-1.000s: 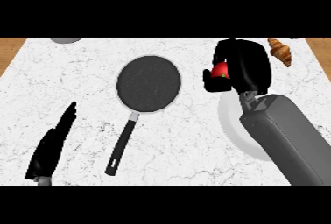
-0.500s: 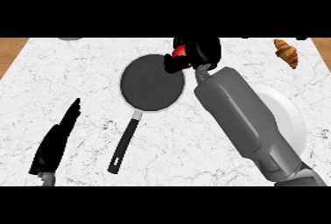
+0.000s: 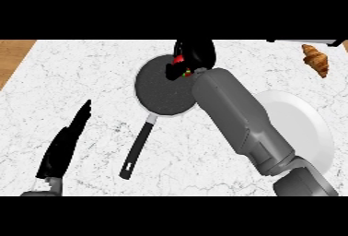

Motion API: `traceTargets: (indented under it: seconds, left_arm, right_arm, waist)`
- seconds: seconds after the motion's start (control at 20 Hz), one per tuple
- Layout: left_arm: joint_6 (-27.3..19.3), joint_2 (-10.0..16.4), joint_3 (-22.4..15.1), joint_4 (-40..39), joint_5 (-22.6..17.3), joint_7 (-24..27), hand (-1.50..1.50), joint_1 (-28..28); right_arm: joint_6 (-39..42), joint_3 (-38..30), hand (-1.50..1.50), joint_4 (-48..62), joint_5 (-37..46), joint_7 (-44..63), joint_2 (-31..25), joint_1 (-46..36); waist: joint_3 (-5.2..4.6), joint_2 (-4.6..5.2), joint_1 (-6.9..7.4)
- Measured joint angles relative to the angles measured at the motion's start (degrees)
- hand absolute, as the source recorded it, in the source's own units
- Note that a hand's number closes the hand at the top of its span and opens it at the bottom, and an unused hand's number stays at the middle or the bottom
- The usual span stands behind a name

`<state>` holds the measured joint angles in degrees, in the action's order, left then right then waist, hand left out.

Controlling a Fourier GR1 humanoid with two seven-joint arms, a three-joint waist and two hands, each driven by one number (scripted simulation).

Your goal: Pick the tomato from the plate and place it in the pan

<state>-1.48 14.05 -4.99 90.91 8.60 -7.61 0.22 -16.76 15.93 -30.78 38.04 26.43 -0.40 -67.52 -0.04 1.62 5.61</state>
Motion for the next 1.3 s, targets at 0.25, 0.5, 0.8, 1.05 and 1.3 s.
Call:
traceTargets:
  seconds: [0.25, 0.5, 0.8, 1.05, 1.3]
  left_arm:
    - [0.80, -0.09, -0.49, -0.04, -0.02, -0.24, 0.00, -1.58]
    - [1.18, -0.70, -1.62, 0.05, 0.34, -0.47, 0.00, -2.41]
    - [0.94, -1.05, -1.57, -0.48, 0.70, -1.07, 0.00, -3.72]
    - [1.15, -0.85, -1.19, -0.51, 0.48, -1.16, 0.00, -3.32]
    - [1.00, -0.59, 0.00, -0.65, -0.03, -1.20, 0.00, -2.90]
  right_arm:
    - [1.89, -1.57, -1.50, 5.68, -5.84, -3.20, 0.28, -0.23]
    - [2.39, -6.62, -1.50, 8.07, -15.87, -4.38, 0.36, 1.21]
    - [-5.02, -10.35, -1.50, 7.77, -22.91, -12.64, 0.39, 1.73]
    - [-14.75, -13.27, -1.50, 7.45, -27.58, -17.88, 0.40, 1.14]
    - [-22.96, -17.90, -1.50, 8.46, -31.43, -22.04, 0.40, 0.59]
  waist:
    - [0.04, 0.83, 2.02]
    - [0.12, 1.10, 3.53]
    - [0.16, 1.10, 3.57]
    - [0.14, 0.82, 3.38]
    - [0.12, 0.48, 1.42]
